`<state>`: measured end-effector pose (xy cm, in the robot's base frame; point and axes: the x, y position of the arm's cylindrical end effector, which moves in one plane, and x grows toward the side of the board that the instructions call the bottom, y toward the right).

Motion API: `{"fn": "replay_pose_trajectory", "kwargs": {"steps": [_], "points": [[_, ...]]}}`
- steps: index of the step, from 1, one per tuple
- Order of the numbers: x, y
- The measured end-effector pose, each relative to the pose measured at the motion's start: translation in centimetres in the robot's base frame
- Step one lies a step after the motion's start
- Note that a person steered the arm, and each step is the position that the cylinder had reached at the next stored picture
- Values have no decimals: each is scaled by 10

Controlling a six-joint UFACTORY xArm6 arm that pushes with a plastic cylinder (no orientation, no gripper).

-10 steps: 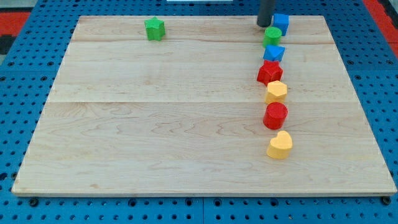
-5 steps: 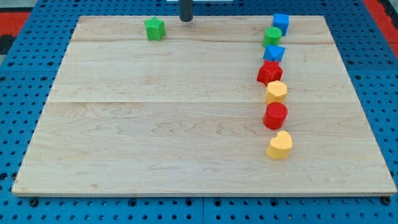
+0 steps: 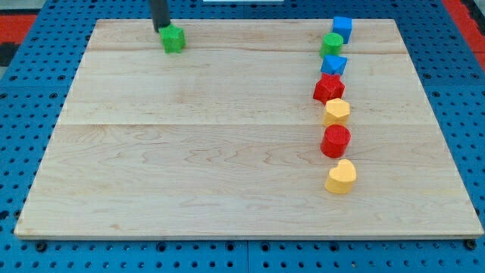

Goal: Move the green star down to the yellow heart

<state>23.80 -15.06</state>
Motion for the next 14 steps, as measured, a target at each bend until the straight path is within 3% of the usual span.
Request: {"fn": "replay_pose_trajectory", "kwargs": {"steps": [2,3,4,6,7,8,9,10,11,12,13,14], "points": [[70,123],[116,141],[149,112],[94,41],[122,11],[166,71],[174,151],[208,156],[176,158],[147,124],[195,92],[237,133]]}}
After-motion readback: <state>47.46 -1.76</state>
